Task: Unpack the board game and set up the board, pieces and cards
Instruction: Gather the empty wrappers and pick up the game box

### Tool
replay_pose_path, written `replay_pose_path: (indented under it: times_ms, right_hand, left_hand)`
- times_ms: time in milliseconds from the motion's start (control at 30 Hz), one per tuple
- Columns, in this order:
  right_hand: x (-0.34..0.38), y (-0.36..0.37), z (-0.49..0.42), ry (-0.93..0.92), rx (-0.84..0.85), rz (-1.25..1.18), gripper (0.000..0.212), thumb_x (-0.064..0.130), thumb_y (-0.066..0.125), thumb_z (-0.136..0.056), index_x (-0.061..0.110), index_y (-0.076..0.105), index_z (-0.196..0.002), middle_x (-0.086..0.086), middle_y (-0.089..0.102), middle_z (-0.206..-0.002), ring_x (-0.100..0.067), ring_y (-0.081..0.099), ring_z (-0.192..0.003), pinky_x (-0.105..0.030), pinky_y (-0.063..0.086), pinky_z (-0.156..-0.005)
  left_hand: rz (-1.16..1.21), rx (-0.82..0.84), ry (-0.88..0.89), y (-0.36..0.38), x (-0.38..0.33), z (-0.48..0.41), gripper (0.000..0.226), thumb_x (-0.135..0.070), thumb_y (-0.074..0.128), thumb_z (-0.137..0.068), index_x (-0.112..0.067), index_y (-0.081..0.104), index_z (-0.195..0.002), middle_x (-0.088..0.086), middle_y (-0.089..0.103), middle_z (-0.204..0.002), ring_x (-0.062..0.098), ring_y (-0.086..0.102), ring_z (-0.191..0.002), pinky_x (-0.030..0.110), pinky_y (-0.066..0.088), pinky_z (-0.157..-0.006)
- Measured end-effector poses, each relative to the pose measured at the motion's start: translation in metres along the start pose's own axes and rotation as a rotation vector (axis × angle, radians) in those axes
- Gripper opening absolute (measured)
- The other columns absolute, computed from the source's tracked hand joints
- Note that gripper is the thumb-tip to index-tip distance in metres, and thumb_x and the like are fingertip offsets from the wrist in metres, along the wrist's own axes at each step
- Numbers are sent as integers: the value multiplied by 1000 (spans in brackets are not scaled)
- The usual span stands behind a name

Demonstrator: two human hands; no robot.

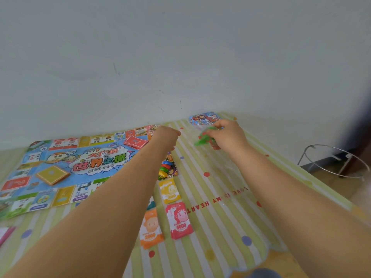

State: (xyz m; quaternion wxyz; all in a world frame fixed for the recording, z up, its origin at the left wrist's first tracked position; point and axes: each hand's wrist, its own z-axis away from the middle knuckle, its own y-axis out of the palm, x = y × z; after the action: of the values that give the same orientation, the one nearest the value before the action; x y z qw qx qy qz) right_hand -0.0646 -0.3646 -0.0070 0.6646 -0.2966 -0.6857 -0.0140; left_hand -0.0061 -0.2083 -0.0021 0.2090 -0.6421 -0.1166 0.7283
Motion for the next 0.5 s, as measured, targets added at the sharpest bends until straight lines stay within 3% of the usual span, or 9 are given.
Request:
replay_pose_path:
  times_ms: [100, 200, 333, 500]
  right_hand:
    - [2, 6, -6, -52, -18, 119, 11, 19, 67, -78, 10, 64, -83, -6, 67, -71, -26, 59, -64, -50, 56, -76]
    - [12, 8, -6, -86, -20, 198, 14, 21, 60, -86, 12, 66, -95, -8, 70, -86, -28, 67, -83, -44, 55, -79]
    - [22, 9, -12, -110, -36, 267, 21, 20, 56, -89, 14, 62, -108, 5, 55, -82, -19, 55, -80, -28, 42, -63]
    - [29, 13, -19, -158, -38, 325, 24, 15, 55, -89, 11, 62, -112, 1, 55, -98, -17, 51, -89, -27, 40, -75]
  left_hand:
    - [-41, 5, 39, -2, 5, -3, 33, 0, 44, -94, -2, 59, -124, 10, 58, -105, 23, 55, -91, 35, 52, -84]
    - [-74, -9, 79, -2, 10, -4, 35, 1, 43, -94, -6, 60, -123, 13, 62, -121, 21, 56, -94, 36, 51, -92]
    - [-41, -24, 124, -5, 13, -3, 46, 7, 37, -92, -13, 60, -126, 7, 61, -125, 23, 59, -108, 36, 50, -95]
    - [-41, 19, 184, -7, 13, -6, 50, 6, 40, -91, -18, 56, -131, 3, 57, -131, 20, 56, -114, 34, 49, -96]
